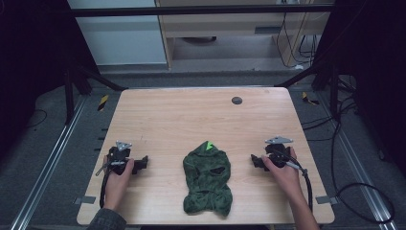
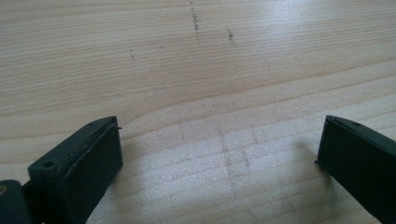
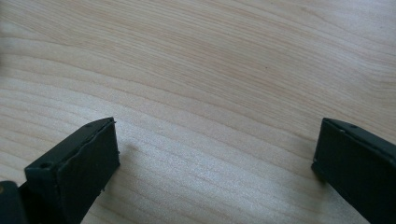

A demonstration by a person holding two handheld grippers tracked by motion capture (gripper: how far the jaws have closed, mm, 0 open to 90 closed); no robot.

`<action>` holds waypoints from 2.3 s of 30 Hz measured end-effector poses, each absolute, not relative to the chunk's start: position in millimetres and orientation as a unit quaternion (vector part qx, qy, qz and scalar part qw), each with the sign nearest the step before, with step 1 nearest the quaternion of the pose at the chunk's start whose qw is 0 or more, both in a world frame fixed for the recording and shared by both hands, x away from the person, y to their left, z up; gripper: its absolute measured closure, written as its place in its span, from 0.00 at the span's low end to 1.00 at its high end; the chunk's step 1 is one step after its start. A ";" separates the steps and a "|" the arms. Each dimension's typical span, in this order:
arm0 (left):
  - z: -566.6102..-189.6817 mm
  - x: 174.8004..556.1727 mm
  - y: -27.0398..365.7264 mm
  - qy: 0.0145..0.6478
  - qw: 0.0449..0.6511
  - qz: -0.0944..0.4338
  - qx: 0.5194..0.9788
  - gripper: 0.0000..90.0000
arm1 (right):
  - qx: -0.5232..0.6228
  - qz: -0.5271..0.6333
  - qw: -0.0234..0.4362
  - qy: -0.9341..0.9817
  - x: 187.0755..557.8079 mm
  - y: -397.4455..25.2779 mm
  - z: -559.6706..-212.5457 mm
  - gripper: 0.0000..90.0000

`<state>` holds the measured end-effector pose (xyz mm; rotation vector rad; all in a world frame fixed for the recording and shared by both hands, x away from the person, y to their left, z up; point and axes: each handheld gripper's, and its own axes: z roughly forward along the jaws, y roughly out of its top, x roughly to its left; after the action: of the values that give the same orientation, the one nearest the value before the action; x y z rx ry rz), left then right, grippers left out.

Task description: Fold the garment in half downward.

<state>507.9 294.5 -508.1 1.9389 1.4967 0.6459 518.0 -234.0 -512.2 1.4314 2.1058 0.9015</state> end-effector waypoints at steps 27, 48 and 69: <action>-494.7 496.1 281.3 0.495 0.325 0.210 0.778 0.05 | 0.516 0.329 0.228 0.757 513.4 -231.5 -509.8 0.17; -430.7 546.9 185.2 0.388 0.336 0.130 0.848 0.20 | 0.372 0.351 0.137 0.849 538.7 -143.6 -440.7 0.66; -447.7 556.3 147.0 0.347 0.302 0.090 0.883 0.44 | 0.351 0.324 0.084 0.875 552.1 -125.1 -455.8 0.82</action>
<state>556.3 147.0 -447.7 2.3420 0.9213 0.2375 552.1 -125.1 -455.8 1.0458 2.6098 0.9660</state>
